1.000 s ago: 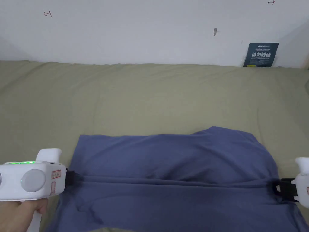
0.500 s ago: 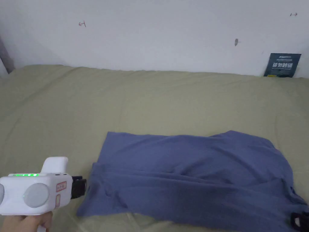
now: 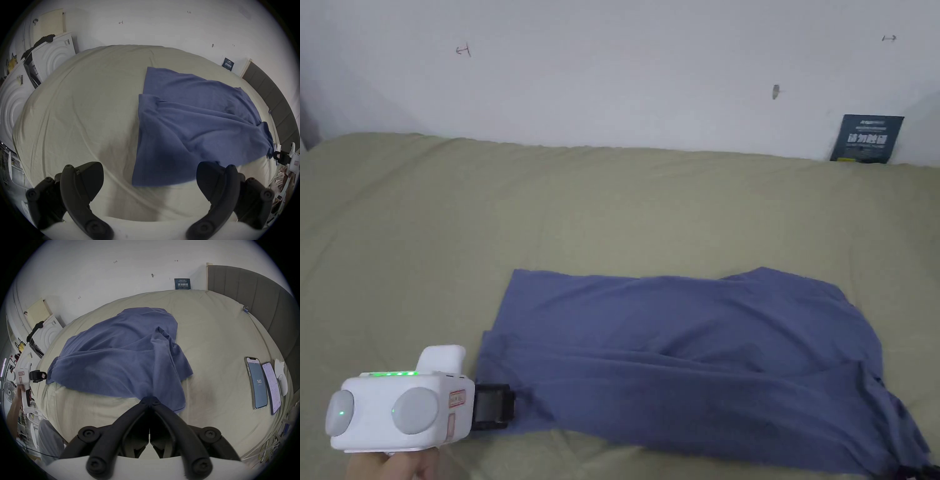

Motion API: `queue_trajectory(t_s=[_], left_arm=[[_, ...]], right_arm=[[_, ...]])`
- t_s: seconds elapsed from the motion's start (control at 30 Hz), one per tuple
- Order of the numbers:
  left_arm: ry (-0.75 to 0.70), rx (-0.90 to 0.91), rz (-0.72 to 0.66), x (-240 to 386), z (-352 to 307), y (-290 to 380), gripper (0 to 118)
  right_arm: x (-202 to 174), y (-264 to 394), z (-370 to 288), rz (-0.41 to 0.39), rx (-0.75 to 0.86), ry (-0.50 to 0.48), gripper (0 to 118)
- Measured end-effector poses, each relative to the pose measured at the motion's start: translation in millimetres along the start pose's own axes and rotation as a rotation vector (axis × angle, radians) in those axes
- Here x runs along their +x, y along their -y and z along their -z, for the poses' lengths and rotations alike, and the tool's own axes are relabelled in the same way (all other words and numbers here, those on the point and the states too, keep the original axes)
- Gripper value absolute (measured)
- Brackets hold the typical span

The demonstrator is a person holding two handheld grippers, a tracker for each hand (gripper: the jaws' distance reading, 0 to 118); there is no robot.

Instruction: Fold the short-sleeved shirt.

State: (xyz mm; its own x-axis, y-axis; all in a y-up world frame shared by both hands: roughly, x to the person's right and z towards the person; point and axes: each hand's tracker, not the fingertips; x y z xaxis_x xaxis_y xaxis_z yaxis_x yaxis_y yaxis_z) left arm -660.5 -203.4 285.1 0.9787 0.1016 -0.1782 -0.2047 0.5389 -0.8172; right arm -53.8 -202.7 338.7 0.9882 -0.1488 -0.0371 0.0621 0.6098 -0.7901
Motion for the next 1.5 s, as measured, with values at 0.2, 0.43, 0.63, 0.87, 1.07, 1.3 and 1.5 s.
queue_trajectory(t_s=[0.2, 0.43, 0.63, 0.87, 1.07, 1.3, 1.5], left_arm=[[-0.025, -0.016, 0.086, 33.4, 10.9, 16.0, 6], [-0.001, -0.054, 0.108, 40.7, 8.1, 8.8, 5], [0.008, -0.060, 0.094, 37.2, 11.7, 7.6, 5], [0.008, -0.058, 0.096, 35.6, 6.7, 5.0, 5], [0.006, -0.048, 0.107, 38.4, -14.0, 7.5, 5], [0.022, -0.074, 0.146, 27.9, -54.0, 36.5, 5], [0.039, -0.064, 0.114, 8.9, -87.1, 86.4, 5]], right_arm=[[20.3, -6.5, 8.9, 0.021, -0.013, 0.008, 0], [19.6, -19.1, 12.1, 0.005, -0.011, 0.011, 111], [27.7, -12.7, 44.5, -0.064, -0.098, 0.015, 118], [23.2, -26.7, 28.4, -0.052, -0.088, 0.002, 5], [30.2, -14.9, 4.1, -0.003, -0.031, 0.015, 5], [35.8, 10.5, -33.0, 0.013, -0.029, -0.013, 5], [26.5, 67.9, -75.0, 0.031, -0.037, 0.004, 5]])
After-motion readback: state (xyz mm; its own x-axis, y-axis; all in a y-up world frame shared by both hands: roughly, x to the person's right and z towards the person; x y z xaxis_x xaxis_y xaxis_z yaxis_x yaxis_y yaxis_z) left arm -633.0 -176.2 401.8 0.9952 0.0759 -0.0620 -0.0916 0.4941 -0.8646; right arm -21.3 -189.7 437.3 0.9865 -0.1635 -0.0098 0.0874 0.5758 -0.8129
